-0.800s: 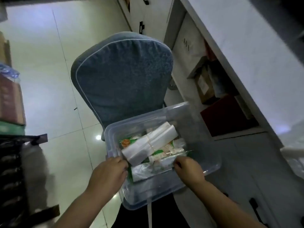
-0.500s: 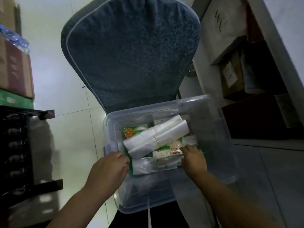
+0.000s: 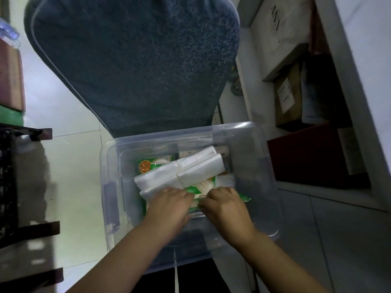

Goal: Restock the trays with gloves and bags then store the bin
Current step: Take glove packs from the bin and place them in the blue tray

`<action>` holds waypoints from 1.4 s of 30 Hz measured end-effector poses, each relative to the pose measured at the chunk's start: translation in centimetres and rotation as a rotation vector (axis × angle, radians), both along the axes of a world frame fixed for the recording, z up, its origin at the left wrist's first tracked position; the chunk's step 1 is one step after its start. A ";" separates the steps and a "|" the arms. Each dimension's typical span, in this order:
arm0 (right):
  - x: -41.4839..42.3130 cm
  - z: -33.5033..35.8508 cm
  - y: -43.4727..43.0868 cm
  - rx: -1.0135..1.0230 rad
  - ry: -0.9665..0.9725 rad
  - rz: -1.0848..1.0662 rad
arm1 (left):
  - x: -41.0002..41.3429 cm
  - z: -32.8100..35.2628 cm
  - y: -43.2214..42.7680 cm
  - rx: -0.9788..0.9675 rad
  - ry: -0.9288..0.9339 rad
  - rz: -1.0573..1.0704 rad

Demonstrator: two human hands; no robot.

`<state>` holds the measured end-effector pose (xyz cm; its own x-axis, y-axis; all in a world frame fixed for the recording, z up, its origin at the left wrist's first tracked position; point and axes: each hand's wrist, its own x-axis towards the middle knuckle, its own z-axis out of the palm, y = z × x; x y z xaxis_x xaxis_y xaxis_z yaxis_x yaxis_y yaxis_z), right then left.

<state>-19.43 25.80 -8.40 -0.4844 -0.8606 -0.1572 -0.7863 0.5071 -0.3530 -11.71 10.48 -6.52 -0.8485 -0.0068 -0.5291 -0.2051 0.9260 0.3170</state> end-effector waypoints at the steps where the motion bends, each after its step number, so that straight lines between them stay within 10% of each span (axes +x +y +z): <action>1: -0.4 0.8 -0.1 -0.067 -0.001 -0.005 | -0.4 0.4 0.3 -0.032 -0.017 0.017; 6: -4.2 -0.3 1.7 -0.232 -0.011 -0.503 | 1.0 1.9 -1.9 -0.077 0.004 0.327; 9: -5.2 -4.1 2.3 -0.100 -0.379 -0.946 | 2.5 2.1 -3.4 -0.106 0.108 0.640; 11: -4.9 -7.7 2.1 0.044 -0.697 -1.020 | 3.2 1.9 -4.0 -0.163 0.149 0.718; 18: -2.2 -15.7 -0.9 0.073 -0.881 -1.304 | 4.5 0.5 -4.4 -0.142 0.069 0.759; 25: -1.7 -16.9 -0.7 0.254 -0.703 -1.217 | 5.4 1.0 -4.6 -0.115 0.111 0.790; 42: -0.1 14.6 2.5 -0.514 -0.226 -1.150 | 3.0 11.5 -4.9 0.355 0.227 0.859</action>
